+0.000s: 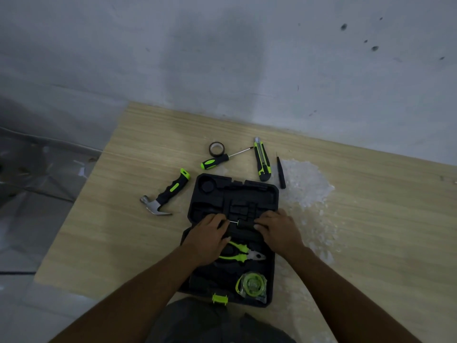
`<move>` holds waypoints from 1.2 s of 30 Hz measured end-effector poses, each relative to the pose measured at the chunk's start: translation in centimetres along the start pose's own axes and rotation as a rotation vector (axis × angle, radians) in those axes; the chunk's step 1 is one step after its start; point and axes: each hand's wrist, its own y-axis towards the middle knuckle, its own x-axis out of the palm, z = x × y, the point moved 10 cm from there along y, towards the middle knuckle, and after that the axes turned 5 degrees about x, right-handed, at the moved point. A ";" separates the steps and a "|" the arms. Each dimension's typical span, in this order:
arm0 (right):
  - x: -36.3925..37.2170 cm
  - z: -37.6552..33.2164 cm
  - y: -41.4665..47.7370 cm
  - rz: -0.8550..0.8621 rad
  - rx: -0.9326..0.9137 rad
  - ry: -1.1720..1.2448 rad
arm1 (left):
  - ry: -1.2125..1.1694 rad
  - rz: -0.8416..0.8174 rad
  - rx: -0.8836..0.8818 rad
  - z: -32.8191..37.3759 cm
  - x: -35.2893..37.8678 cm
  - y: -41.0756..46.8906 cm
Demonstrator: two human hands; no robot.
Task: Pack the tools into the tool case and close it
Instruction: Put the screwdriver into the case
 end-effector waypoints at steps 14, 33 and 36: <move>0.2 0.4 2.5 -0.199 0.170 0.068 | 0.112 -0.093 0.017 -0.3 0.0 1.3; 0.6 -8.2 3.3 -0.066 -0.008 0.159 | -0.257 0.382 -0.454 -13.8 -5.0 -4.4; 1.5 -10.1 3.4 -0.072 -0.011 0.180 | -0.242 0.300 -0.604 -17.1 -4.4 -5.7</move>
